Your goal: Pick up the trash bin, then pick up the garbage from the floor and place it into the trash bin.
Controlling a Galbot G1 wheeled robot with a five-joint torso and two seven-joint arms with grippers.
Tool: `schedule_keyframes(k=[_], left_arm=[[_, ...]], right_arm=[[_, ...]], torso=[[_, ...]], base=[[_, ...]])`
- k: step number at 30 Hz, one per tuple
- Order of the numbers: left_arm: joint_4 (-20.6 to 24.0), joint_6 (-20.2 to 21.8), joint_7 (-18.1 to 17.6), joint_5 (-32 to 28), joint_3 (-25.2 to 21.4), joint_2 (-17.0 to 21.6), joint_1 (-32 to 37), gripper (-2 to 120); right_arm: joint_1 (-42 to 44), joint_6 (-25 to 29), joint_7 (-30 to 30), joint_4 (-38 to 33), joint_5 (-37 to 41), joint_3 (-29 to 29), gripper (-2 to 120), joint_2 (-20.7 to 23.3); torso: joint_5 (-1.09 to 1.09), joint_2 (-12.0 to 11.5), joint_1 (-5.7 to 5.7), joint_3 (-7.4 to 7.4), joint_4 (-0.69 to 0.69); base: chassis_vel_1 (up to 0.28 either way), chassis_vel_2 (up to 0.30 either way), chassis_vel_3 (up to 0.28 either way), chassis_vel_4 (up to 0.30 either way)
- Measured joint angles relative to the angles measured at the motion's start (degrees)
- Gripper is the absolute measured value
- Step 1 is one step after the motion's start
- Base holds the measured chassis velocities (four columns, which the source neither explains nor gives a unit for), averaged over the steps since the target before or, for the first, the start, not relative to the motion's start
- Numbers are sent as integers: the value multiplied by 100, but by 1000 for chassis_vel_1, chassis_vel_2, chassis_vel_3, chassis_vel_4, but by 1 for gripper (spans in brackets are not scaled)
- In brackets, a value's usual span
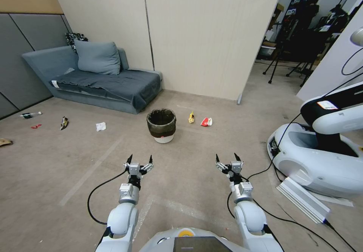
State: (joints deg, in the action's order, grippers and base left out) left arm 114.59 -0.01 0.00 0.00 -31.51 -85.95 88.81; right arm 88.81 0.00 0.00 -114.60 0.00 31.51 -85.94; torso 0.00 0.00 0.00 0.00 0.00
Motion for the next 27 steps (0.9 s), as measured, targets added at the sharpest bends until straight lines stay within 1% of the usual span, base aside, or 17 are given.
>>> schedule_keyframes(k=[27], left_arm=[[8,0,-1,0,-1,2,17,100]], right_arm=[[32,5,0,-14,0,6,100,-5]], torso=[[0,0,0,0,-1]], base=[[0,0,0,0]])
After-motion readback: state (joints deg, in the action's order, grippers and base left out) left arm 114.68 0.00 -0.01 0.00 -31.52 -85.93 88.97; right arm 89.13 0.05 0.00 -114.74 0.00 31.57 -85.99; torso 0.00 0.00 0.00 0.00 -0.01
